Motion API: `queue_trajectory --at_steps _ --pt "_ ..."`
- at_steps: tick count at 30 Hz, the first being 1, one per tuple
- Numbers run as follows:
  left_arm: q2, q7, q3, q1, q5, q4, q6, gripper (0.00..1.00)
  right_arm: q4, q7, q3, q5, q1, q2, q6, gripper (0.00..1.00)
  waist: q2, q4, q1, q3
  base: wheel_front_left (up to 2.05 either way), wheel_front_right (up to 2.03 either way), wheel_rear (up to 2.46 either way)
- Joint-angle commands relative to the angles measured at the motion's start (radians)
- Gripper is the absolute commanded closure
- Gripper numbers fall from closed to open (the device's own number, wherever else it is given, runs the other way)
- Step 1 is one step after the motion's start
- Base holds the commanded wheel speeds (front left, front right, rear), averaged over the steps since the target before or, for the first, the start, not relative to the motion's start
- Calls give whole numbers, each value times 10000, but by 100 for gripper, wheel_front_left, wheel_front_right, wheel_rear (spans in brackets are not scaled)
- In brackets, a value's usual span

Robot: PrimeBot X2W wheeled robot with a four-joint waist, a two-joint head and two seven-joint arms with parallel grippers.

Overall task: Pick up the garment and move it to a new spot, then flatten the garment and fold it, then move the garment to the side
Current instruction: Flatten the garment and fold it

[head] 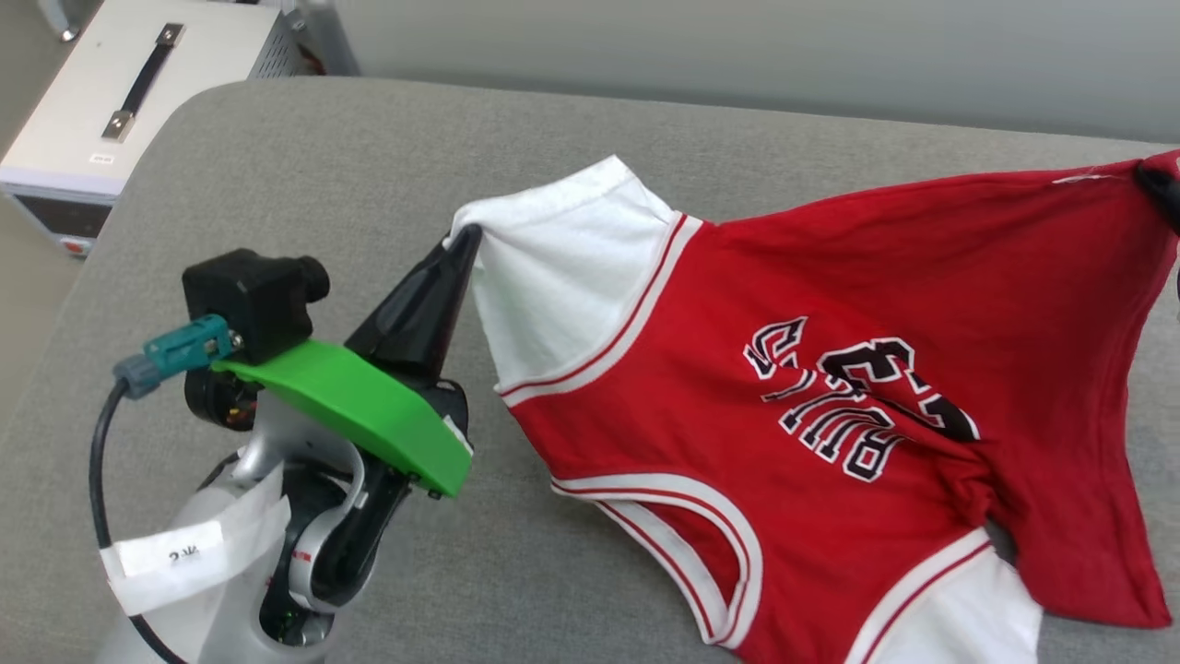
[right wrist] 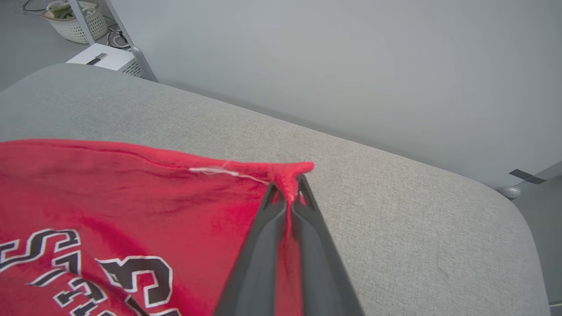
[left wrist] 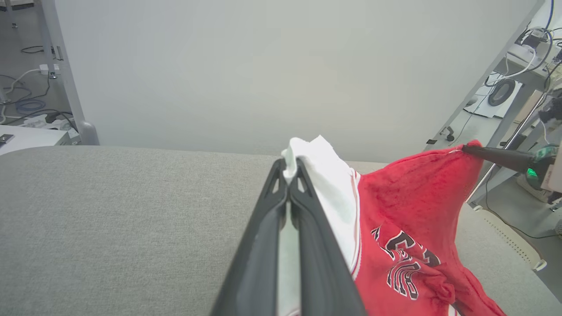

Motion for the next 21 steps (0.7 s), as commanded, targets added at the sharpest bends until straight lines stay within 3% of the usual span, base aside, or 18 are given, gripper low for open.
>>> queue_trajectory --at_steps 1,9,21 --pt "2 -113 134 -372 55 38 75 100 -199 -112 -87 35 184 51 -6 100 0 -601 0 -607 0 0 0" --pt "-251 -641 713 -1194 119 271 365 100 -1293 -368 -614 -319 522 397 -6 100 0 -1216 0 -1231 0 0 0" --pt "-152 -1173 1228 -2119 627 138 681 100 -2694 -166 -1558 -960 799 1108 -6 100 0 -1847 0 -1758 0 0 0"
